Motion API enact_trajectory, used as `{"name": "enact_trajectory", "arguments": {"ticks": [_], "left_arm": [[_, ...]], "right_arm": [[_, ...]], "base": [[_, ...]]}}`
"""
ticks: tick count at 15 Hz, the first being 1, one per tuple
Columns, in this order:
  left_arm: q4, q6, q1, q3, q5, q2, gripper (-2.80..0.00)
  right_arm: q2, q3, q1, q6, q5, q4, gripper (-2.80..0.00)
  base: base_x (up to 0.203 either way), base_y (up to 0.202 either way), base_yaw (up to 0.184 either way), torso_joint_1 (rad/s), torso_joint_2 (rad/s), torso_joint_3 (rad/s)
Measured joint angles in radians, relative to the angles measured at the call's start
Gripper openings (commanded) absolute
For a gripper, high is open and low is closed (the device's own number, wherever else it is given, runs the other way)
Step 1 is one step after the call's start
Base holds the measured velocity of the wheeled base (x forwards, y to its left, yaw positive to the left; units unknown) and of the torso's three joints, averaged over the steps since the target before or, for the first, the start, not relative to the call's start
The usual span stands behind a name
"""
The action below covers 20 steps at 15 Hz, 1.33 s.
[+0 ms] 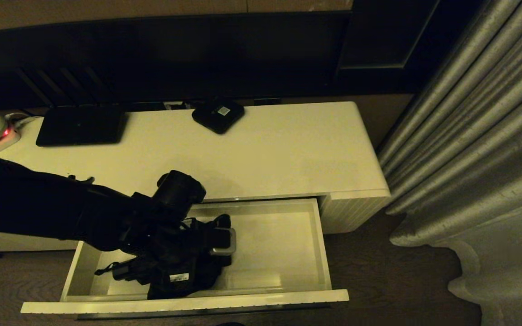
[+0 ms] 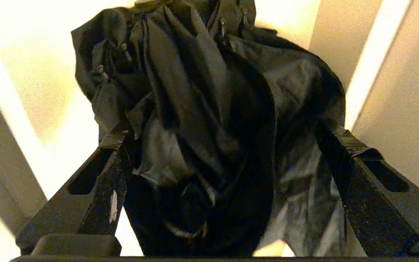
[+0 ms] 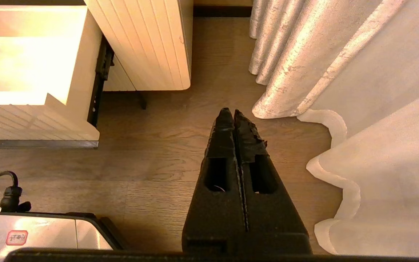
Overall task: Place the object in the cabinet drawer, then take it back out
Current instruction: Take the umbrella out of the drawer and put it on the table
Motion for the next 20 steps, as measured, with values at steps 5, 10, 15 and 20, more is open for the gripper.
{"name": "enact_trajectory", "arguments": {"ticks": [5, 10, 15, 20], "left_arm": [[-0.028, -0.001, 0.0, 0.016, -0.001, 0.028, 0.0], [-0.035, -0.007, 0.001, 0.02, -0.001, 0.042, -2.8], [-0.04, -0.018, 0.001, 0.023, -0.003, 0.046, -2.8], [-0.038, -0.017, 0.002, 0.031, -0.003, 0.046, -2.8]], "right_arm": [[0.0, 0.0, 0.0, 0.0, 0.0, 0.0, -2.8], [0.0, 0.0, 0.0, 0.0, 0.0, 0.0, -2.8], [0.0, 0.0, 0.0, 0.0, 0.0, 0.0, -2.8], [0.0, 0.0, 0.0, 0.0, 0.0, 0.0, -2.8]], "base": [[0.0, 0.0, 0.0, 0.0, 0.0, 0.0], [0.0, 0.0, 0.0, 0.0, 0.0, 0.0], [0.0, 0.0, 0.0, 0.0, 0.0, 0.0], [0.0, 0.0, 0.0, 0.0, 0.0, 0.0]]}}
